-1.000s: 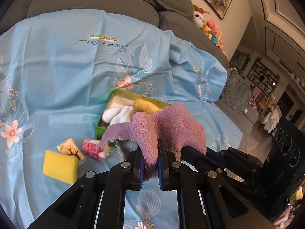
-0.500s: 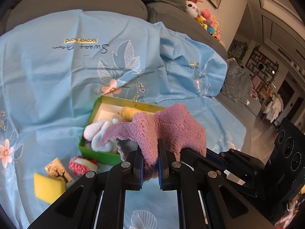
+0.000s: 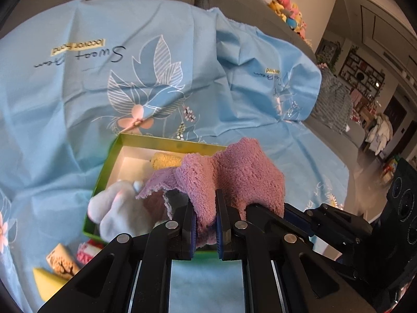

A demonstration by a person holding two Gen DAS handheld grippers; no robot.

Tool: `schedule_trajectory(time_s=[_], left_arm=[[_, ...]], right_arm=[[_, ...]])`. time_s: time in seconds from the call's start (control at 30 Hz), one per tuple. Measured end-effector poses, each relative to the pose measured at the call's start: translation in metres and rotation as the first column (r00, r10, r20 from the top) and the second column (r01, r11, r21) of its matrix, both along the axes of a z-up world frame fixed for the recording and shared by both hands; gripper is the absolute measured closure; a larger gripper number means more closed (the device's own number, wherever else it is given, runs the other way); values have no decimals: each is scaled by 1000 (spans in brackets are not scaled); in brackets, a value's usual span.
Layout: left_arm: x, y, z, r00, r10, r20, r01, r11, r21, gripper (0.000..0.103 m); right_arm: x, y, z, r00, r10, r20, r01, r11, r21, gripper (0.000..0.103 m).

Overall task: Organize soft objects
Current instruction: 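Lower the pink cloth into the box and open the left tool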

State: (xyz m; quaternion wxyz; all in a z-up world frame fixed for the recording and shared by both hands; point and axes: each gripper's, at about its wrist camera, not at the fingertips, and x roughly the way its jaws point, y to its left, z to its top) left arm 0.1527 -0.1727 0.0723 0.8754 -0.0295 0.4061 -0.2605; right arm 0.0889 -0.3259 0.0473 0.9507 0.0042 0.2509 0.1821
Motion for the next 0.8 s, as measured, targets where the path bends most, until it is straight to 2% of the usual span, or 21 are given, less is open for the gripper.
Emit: schedule_trajectory(time_s=[0.13,0.37,0.8], left_arm=[[19,-9,-11,1000,-6,-19,6,1000,21,93],[47,-13,-46,995,10,-95,-5,999,52,93],[65,-4,-80,984,62,-166,-48,995,91,93]], right_arm=[[19,-6,-7,1000,-17,-25,17,1000,-8,92],[47,-7,-34,993,-30,-111,29,1000,-11,92],[75,8,-65,968,-47,-247,31,997,-70,89]])
